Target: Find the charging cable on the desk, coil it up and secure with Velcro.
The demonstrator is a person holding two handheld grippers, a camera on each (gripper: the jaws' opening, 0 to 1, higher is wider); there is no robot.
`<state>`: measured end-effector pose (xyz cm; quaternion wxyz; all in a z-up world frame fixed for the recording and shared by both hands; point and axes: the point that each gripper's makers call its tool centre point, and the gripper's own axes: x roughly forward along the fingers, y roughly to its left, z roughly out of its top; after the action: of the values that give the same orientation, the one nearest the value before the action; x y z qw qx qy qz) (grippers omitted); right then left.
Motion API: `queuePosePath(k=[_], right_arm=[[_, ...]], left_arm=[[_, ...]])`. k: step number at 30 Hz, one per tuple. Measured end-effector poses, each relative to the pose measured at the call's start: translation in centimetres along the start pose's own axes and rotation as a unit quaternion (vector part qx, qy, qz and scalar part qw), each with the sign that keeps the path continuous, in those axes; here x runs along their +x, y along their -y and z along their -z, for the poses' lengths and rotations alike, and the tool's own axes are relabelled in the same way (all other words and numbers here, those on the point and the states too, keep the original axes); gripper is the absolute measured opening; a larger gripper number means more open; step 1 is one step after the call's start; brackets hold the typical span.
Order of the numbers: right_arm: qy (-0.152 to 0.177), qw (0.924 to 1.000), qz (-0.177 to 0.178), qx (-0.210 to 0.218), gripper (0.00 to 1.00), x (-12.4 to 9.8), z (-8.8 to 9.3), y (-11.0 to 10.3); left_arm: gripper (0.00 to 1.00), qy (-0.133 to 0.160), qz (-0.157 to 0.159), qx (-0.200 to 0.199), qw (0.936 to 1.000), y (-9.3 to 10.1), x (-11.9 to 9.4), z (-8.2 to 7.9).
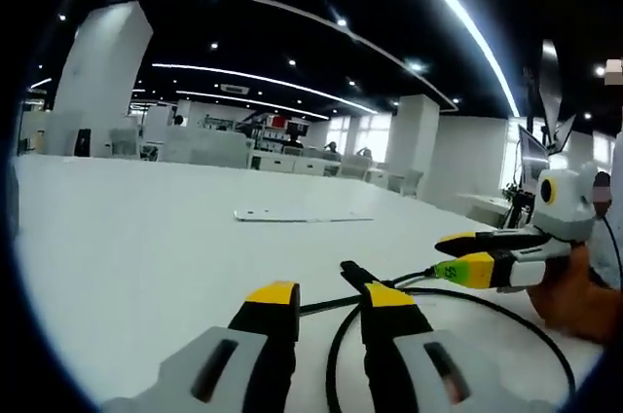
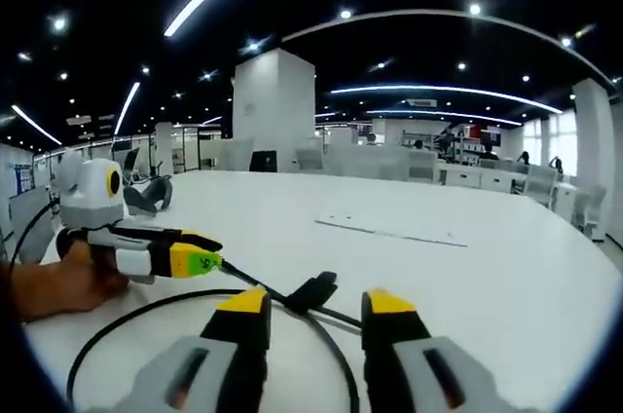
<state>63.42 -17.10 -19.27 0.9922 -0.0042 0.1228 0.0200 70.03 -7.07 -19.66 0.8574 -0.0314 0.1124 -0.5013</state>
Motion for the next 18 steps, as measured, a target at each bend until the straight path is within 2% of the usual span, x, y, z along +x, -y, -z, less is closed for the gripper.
queuePosePath(k=[6,9,12,14,18], right_arm=[[-0.002,0.9999,0.005,0.01,0.39,-0.9,-0.5,0.6],[-0.006,0.9999,0.007,0.007,0.39,-1.2,-0.3,0.6],[-0.003,0.9999,0.005,0.015,0.39,-2.0,0.0,0.4],[-0.001,0.9997,0.005,0.022,0.39,-2.8,0.2,0.2],[0.01,0.9997,0.003,0.024,0.4,-4.3,-0.2,-0.3]], left_arm=[[0.25,-0.009,-0.001,0.013,0.9999,-0.5,-1.0,-1.5],[0.25,-0.002,0.008,0.019,0.9998,0.0,-1.7,-2.4],[0.25,0.019,0.0,0.022,0.9996,0.0,-2.9,-2.5],[0.25,0.007,0.013,0.005,0.9999,0.6,-3.6,-2.2],[0.25,-0.004,0.016,0.017,0.9997,1.6,-4.6,-2.7]])
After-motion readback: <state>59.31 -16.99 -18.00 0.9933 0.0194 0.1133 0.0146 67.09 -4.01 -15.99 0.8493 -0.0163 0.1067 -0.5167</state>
